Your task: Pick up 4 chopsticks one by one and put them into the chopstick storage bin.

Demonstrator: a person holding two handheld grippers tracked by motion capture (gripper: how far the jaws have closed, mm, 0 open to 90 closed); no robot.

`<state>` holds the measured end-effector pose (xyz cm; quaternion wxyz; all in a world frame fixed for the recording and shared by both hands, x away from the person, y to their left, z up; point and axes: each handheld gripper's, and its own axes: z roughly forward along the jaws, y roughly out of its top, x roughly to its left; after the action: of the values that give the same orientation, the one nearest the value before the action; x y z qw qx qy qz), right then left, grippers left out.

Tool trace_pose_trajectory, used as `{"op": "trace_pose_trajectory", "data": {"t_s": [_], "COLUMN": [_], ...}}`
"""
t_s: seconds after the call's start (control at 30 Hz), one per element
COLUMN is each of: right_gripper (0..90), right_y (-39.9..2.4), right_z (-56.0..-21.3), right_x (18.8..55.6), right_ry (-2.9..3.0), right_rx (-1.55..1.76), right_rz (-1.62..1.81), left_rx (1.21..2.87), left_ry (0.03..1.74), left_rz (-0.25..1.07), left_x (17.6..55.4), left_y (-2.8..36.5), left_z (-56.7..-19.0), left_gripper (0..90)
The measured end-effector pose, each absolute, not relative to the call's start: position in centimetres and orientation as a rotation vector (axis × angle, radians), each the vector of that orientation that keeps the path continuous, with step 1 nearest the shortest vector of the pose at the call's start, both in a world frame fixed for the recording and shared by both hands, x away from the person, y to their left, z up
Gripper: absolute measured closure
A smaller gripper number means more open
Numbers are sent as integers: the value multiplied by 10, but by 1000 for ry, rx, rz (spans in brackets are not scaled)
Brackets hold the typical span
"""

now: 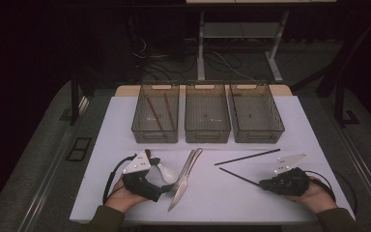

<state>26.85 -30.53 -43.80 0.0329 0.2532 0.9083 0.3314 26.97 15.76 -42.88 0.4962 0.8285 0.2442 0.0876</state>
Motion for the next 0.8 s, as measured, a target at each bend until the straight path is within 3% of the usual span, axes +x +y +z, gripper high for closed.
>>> {"op": "trace_pose_trajectory", "data": {"t_s": [0.8], "right_gripper": [857], "right_y": [-309], "right_z": [-417], "right_x": [272], "right_ry": [2717], "right_rx": [797], "right_rz": [1216], "left_rx": [2008], "left_ry": [593], "left_rz": [212], "left_x": [270], "left_y": [157], "left_z": [-429], "left_gripper": [0]}}
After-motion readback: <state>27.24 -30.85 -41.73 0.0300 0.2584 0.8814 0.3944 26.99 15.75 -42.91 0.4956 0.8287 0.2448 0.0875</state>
